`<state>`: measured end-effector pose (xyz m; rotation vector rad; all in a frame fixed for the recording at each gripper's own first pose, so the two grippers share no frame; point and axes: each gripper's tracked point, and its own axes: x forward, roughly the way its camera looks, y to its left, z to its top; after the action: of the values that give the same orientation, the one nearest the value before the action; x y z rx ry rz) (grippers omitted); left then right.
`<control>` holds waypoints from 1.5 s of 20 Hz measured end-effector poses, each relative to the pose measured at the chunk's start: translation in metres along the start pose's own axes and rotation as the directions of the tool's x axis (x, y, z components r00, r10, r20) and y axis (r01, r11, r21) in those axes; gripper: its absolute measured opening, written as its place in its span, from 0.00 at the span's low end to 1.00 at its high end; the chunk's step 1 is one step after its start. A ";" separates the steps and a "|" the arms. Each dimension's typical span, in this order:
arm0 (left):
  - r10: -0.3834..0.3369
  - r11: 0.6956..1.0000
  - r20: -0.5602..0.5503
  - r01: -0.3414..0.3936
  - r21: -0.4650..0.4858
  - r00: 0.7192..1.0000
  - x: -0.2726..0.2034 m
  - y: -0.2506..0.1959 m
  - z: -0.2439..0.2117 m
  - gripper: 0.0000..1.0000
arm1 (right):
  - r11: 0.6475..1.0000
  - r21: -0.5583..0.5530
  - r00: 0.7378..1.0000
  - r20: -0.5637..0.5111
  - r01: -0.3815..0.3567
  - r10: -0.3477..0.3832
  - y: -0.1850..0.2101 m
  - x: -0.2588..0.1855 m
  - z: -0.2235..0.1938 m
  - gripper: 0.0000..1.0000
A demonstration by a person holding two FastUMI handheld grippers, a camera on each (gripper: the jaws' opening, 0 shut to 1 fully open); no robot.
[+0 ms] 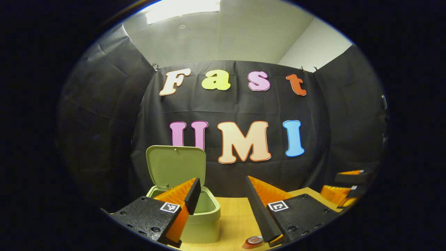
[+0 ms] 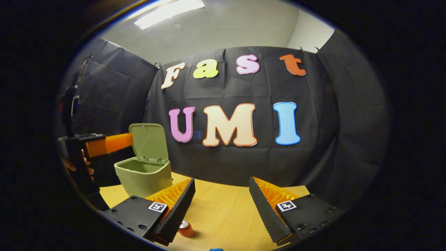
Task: Press the lid of the desktop garbage bin to open it, pick up the crumpled paper on the desktop and throw it into the bin, then pick up the pop can on the desktop and drop it into the bin, and finally close the garbage bin lid.
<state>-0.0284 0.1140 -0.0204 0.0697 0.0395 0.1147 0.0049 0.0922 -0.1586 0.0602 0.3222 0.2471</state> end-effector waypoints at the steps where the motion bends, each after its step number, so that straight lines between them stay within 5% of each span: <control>1: 0.001 1.000 0.004 -0.001 -0.002 1.000 -0.005 -0.003 0.002 0.82 | 1.000 -0.006 0.999 -0.039 -0.011 0.011 0.001 -0.002 -0.018 0.98; 6: 0.020 0.999 0.012 -0.020 0.036 1.000 -0.022 -0.007 0.012 0.96 | 0.998 0.014 0.959 -0.276 -0.053 0.055 0.007 -0.007 -0.137 0.98; 11: 0.047 0.998 0.020 -0.048 0.035 0.999 -0.031 0.002 0.016 0.96 | 0.996 -0.005 0.848 -0.524 -0.088 0.072 0.007 -0.024 -0.250 0.99; 18: 0.082 0.995 -0.010 -0.081 0.056 0.997 -0.037 0.017 0.007 0.93 | 0.995 -0.025 0.762 -0.645 -0.101 0.061 0.009 -0.041 -0.317 0.99; 21: 0.087 0.994 -0.028 -0.085 0.072 0.996 -0.040 0.023 0.002 0.93 | 0.995 0.012 0.713 -0.697 -0.096 0.077 0.014 -0.052 -0.342 0.88; 22: 0.092 0.993 -0.034 -0.090 0.074 0.995 -0.041 0.026 0.000 0.96 | 0.996 0.008 0.709 -0.701 -0.093 0.071 0.011 -0.053 -0.344 0.83; 25: 0.106 0.993 -0.049 -0.103 0.061 0.993 -0.041 0.033 -0.004 0.96 | 0.996 0.019 0.722 -0.687 -0.088 0.077 0.013 -0.053 -0.341 0.35; 27: 0.114 0.993 -0.056 -0.112 0.049 0.992 -0.041 0.037 -0.006 0.96 | 0.996 0.026 0.731 -0.678 -0.081 0.077 0.013 -0.051 -0.335 0.33; 30: 0.125 0.991 -0.065 -0.122 0.048 0.990 -0.043 0.043 -0.010 0.93 | 0.997 0.028 0.782 -0.619 -0.068 0.071 0.014 -0.037 -0.306 0.33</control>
<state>-0.0763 0.1521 -0.0259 0.1126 0.1056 0.2396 -0.1306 0.1023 -0.4354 -0.0085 0.9863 0.3380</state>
